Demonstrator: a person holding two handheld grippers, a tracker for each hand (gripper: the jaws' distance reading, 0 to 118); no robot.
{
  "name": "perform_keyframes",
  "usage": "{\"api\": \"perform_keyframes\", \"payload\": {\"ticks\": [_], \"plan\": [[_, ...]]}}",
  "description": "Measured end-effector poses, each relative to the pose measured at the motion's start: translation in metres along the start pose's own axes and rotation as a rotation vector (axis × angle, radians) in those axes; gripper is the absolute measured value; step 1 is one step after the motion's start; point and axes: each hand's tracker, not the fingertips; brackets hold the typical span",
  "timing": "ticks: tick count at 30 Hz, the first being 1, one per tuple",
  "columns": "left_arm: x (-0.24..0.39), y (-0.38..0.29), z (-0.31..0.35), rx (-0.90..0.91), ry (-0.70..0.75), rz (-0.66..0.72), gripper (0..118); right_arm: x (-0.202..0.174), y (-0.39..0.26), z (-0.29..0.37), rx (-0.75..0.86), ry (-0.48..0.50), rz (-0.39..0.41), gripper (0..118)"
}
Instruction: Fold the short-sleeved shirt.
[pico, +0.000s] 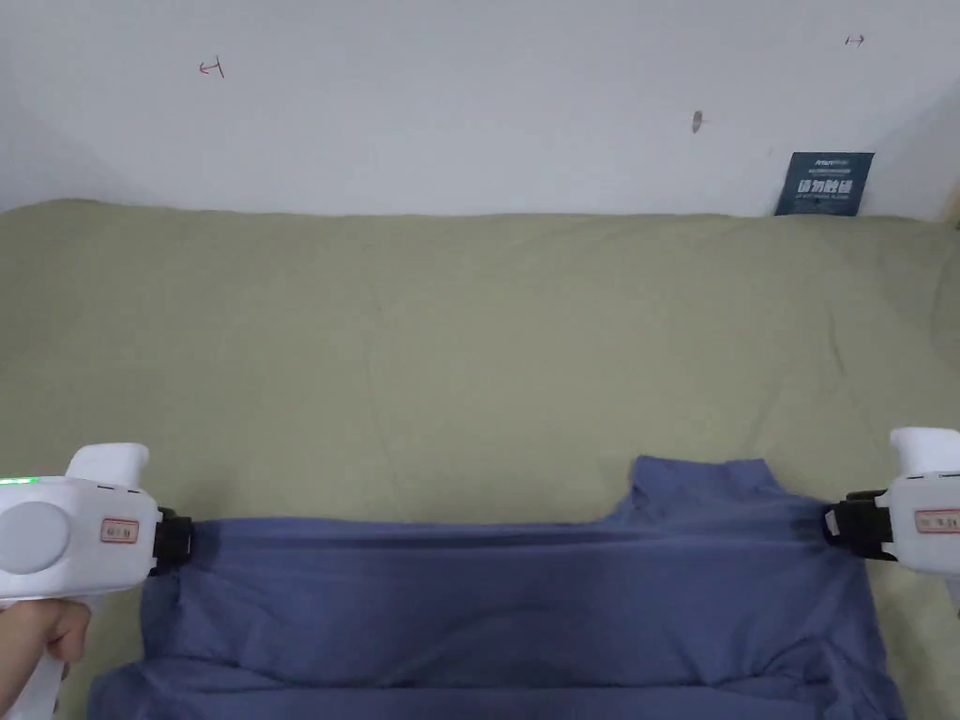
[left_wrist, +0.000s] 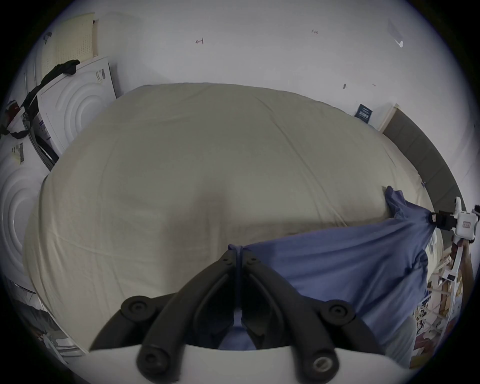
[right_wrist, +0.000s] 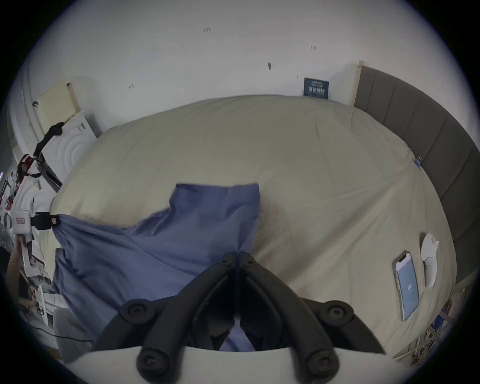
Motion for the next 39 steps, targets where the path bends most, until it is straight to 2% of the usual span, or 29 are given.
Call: {"api": "perform_keyframes", "payload": {"ticks": [7,13,17,21,27,28,29,30,31,32,33,34,36,39], "plan": [[-0.005,-0.049,0.067,0.084,-0.018,-0.031,1,-0.007,-0.049,0.072,0.078,0.017,0.032,4],[-0.008,-0.115,0.104,0.151,-0.028,-0.079,1,-0.015,-0.119,0.111,0.102,0.009,0.070,4],[-0.015,-0.161,0.109,0.178,-0.033,-0.081,1,-0.013,-0.169,0.117,0.082,0.016,0.055,4],[-0.022,-0.194,0.095,0.138,-0.036,-0.091,1,-0.005,-0.205,0.105,0.022,0.025,0.008,4],[-0.023,-0.203,0.075,0.086,-0.015,-0.065,2,0.001,-0.220,0.083,-0.025,0.014,0.009,4],[-0.023,-0.202,0.077,0.093,-0.013,-0.059,7,0.002,-0.218,0.083,-0.026,0.013,0.010,4],[-0.022,-0.201,0.078,0.099,-0.016,-0.058,26,0.002,-0.217,0.083,-0.027,0.014,0.008,7],[-0.020,-0.197,0.084,0.103,-0.009,-0.058,65,0.003,-0.214,0.085,-0.025,0.013,0.002,25],[-0.019,-0.195,0.087,0.108,0.003,-0.062,111,0.000,-0.212,0.091,-0.010,0.004,-0.002,76],[-0.019,-0.192,0.091,0.112,0.003,-0.058,118,-0.002,-0.210,0.096,0.001,-0.009,-0.008,110],[-0.016,-0.189,0.099,0.142,-0.006,-0.046,118,-0.003,-0.205,0.101,0.009,-0.017,-0.021,118],[-0.012,-0.182,0.109,0.196,-0.017,-0.022,118,-0.005,-0.200,0.109,0.071,0.015,-0.042,118],[0.006,-0.163,0.131,0.266,-0.041,0.000,118,-0.023,-0.182,0.129,0.170,0.014,-0.044,118],[0.040,-0.130,0.161,0.419,-0.041,-0.053,118,-0.055,-0.143,0.152,0.321,0.035,0.001,118]]}}
